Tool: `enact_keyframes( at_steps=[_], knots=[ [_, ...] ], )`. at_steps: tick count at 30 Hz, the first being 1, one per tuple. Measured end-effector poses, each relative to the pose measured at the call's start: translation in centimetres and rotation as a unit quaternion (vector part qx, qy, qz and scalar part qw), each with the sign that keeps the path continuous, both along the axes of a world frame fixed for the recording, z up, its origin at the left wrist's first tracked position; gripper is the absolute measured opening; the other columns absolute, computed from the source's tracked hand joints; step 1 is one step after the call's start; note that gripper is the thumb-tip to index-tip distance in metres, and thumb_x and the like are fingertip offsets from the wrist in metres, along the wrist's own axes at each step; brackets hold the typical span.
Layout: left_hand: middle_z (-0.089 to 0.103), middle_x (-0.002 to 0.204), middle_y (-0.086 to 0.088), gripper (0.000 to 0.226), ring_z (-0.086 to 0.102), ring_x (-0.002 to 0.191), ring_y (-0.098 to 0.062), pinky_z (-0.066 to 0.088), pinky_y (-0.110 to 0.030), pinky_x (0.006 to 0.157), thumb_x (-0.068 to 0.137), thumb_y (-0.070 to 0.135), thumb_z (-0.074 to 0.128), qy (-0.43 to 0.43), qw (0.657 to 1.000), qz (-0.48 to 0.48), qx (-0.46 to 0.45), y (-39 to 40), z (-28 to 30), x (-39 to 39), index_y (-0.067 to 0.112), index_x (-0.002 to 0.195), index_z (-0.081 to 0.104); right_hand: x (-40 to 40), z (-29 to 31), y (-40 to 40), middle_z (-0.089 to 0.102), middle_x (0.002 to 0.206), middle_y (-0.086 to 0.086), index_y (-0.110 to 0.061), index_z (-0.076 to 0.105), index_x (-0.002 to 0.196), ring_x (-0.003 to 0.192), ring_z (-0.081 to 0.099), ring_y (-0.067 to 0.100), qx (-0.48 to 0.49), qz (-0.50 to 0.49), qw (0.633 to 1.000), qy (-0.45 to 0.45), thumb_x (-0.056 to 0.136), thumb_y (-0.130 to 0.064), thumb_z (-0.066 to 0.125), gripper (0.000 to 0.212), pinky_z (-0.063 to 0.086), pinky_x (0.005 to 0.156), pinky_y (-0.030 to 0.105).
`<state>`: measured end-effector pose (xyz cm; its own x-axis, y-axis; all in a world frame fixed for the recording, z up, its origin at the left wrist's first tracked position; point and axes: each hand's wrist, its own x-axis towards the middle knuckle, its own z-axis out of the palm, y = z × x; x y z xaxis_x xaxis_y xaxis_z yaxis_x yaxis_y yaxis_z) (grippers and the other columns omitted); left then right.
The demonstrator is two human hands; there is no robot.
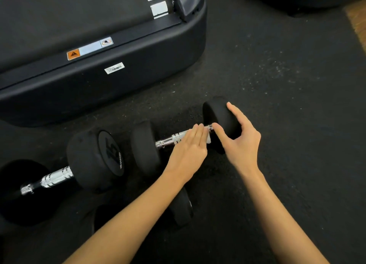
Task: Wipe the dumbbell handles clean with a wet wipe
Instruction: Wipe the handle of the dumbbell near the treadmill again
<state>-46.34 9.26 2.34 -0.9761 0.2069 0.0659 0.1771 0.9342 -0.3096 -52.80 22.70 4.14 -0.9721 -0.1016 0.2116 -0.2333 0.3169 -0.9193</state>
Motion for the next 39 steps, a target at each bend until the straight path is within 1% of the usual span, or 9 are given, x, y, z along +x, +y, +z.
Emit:
enact_keyframes(
  at_steps=[3,5,7,13,16,24,27,33,39],
  knots=[
    [0.049,0.143,-0.021,0.054,0.046,0.135,-0.028,0.038,-0.035,0.112,0.089,0.001,0.028,0.022,0.999,0.035,-0.006,0.7,0.2,-0.6,-0.003,0.14,0.046,-0.2,0.0,0.0,0.059,0.136,-0.01,-0.024,0.057,0.136,0.131,0.049,0.002,0.0,0.0,1.0,0.003,0.081,-0.025,0.08,0.06,0.042,0.109,0.031],
    [0.024,0.155,-0.029,0.058,0.023,0.146,-0.036,0.022,-0.041,0.12,0.095,-0.001,0.036,0.008,0.997,0.073,-0.003,1.2,0.5,-2.0,-0.01,0.149,0.018,-0.3,0.0,0.0,0.059,0.136,-0.01,-0.024,0.057,0.136,0.13,0.05,0.002,0.001,0.0,1.0,0.006,0.08,-0.025,0.08,0.06,0.043,0.109,0.032],
    [0.015,0.156,-0.031,0.067,0.015,0.147,-0.039,0.016,-0.044,0.121,0.096,0.001,0.045,-0.024,0.993,0.11,0.031,1.8,0.8,-2.8,-0.011,0.149,0.008,-0.3,0.0,0.1,0.06,0.135,-0.009,-0.024,0.058,0.135,0.13,0.05,0.003,0.001,0.003,1.0,0.006,0.081,-0.025,0.08,0.06,0.043,0.108,0.032],
    [0.024,0.154,-0.029,0.062,0.024,0.145,-0.037,0.027,-0.043,0.118,0.095,0.002,0.043,0.047,0.995,0.084,0.011,2.2,-0.8,-0.9,-0.011,0.148,0.014,-0.2,0.0,0.3,0.06,0.135,-0.008,-0.023,0.057,0.135,0.129,0.05,0.002,0.001,0.009,1.0,0.011,0.082,-0.025,0.079,0.058,0.043,0.108,0.03],
    [0.015,0.156,-0.033,0.068,0.016,0.147,-0.041,0.021,-0.045,0.12,0.094,-0.002,0.044,-0.013,0.995,0.101,0.015,2.4,0.6,-2.4,-0.012,0.149,0.006,-0.2,0.0,0.1,0.06,0.135,-0.009,-0.023,0.058,0.135,0.128,0.051,0.0,-0.004,0.008,1.0,0.003,0.081,-0.026,0.079,0.058,0.044,0.106,0.027],
    [0.016,0.155,-0.033,0.065,0.016,0.147,-0.04,0.018,-0.044,0.121,0.094,-0.005,0.042,0.0,0.994,0.103,0.041,2.4,0.1,-2.2,-0.013,0.149,0.007,-0.2,-0.1,0.4,0.06,0.134,-0.008,-0.021,0.058,0.134,0.129,0.051,0.001,-0.007,0.011,1.0,0.011,0.081,-0.025,0.079,0.057,0.044,0.107,0.029],
    [0.023,0.154,-0.031,0.069,0.023,0.146,-0.038,0.021,-0.043,0.12,0.092,-0.004,0.052,0.001,0.989,0.125,0.083,2.4,0.9,-2.8,-0.012,0.149,0.014,-0.3,-0.1,0.2,0.06,0.134,-0.009,-0.021,0.058,0.134,0.128,0.051,0.0,-0.005,0.008,1.0,0.012,0.082,-0.026,0.079,0.057,0.044,0.107,0.029],
    [0.069,0.119,-0.013,0.07,0.065,0.113,-0.021,0.05,-0.029,0.096,0.054,0.004,0.087,0.069,0.984,0.041,0.158,1.6,0.0,-0.7,0.0,0.12,0.066,-0.3,-0.1,0.3,0.061,0.134,-0.009,-0.023,0.058,0.134,0.127,0.052,0.002,-0.007,0.01,1.0,0.009,0.081,-0.028,0.079,0.057,0.046,0.106,0.033],
    [0.068,0.106,-0.01,0.025,0.063,0.098,-0.029,0.049,-0.045,0.094,0.076,0.008,0.078,0.145,0.971,0.055,0.18,0.0,-0.4,-1.5,0.004,0.1,0.071,-0.1,-0.2,0.1,0.061,0.133,-0.012,-0.023,0.059,0.133,0.129,0.051,0.001,-0.022,-0.001,1.0,0.003,0.081,-0.024,0.079,0.056,0.044,0.108,0.032]
  ],
)
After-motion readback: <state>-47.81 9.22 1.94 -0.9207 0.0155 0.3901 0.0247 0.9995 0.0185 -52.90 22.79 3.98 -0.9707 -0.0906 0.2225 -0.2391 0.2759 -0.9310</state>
